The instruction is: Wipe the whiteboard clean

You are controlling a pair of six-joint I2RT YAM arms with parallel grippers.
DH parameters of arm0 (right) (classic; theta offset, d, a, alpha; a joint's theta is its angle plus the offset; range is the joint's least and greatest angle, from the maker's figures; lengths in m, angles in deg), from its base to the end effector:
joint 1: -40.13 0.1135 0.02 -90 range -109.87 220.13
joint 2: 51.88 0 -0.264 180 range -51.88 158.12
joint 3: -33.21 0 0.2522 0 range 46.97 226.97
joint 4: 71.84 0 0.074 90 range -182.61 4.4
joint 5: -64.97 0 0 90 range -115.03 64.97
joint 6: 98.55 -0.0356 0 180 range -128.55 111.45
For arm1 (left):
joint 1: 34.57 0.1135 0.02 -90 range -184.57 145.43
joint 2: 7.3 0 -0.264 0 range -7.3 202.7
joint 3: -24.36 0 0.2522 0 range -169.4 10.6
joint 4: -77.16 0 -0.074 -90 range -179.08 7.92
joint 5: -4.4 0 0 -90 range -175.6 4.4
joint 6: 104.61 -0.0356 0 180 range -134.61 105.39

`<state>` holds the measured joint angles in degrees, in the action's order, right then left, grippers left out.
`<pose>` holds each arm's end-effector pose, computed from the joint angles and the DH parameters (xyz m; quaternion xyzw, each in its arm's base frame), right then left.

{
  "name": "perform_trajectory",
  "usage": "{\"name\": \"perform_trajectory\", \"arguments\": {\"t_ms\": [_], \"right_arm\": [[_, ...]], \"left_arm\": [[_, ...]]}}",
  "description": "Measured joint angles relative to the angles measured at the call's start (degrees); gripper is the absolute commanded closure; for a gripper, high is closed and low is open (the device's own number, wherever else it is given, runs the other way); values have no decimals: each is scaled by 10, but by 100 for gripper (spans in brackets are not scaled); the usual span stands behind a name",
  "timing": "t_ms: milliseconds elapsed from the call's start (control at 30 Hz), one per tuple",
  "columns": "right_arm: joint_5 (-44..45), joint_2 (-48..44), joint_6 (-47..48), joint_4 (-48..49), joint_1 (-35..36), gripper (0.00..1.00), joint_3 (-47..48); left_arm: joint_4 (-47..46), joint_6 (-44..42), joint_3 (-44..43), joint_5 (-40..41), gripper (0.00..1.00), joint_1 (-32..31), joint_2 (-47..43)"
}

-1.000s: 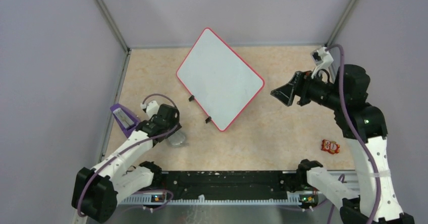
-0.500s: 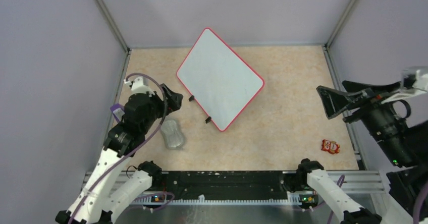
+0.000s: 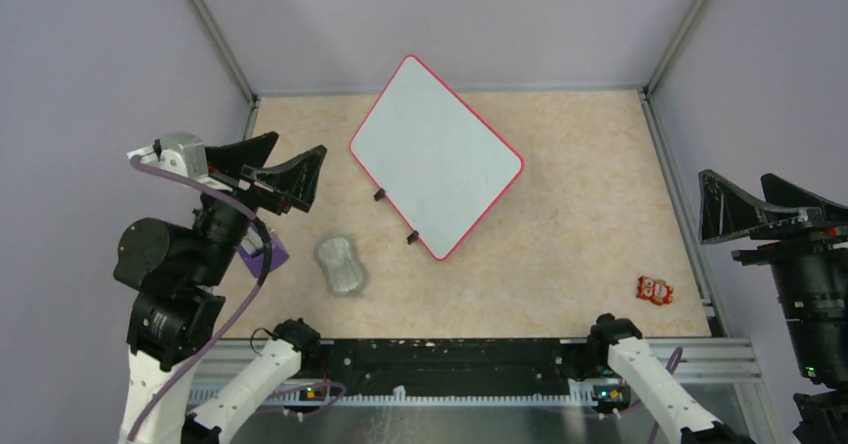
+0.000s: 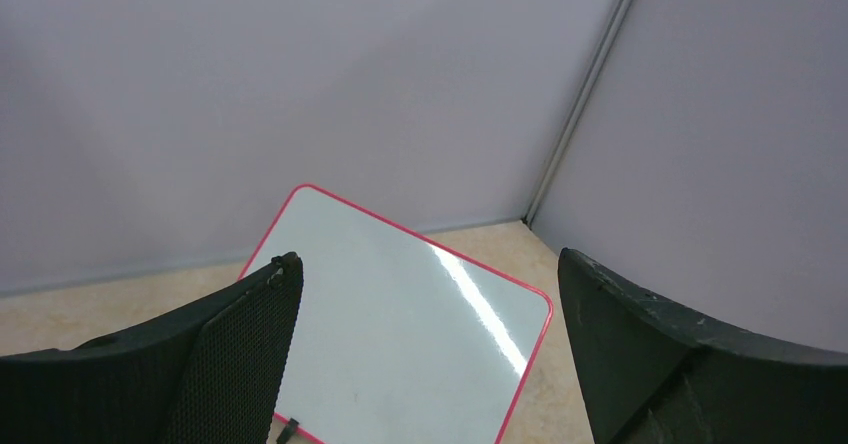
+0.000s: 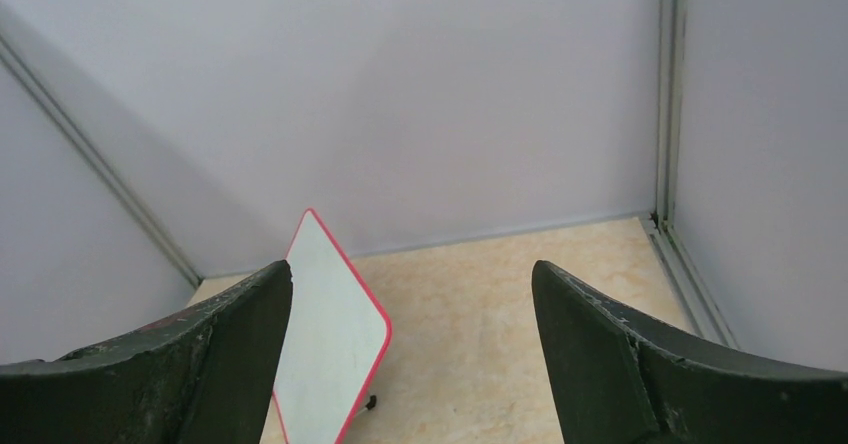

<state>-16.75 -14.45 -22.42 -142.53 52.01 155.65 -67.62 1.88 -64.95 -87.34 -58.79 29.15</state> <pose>-0.0595 -0.0178 0.5522 0.0676 0.6108 0.1323 0.7777 0.0582 -0.0274 0.5046 0.0520 0.5881 -0.2891 0.7536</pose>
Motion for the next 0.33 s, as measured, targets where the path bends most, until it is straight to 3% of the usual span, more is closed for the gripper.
{"name": "perform_trajectory", "arguments": {"t_ms": [333], "right_arm": [[51, -14, 4, 16, 0, 13, -22]], "left_arm": [[-11, -35, -21, -2, 1, 0, 0]]}}
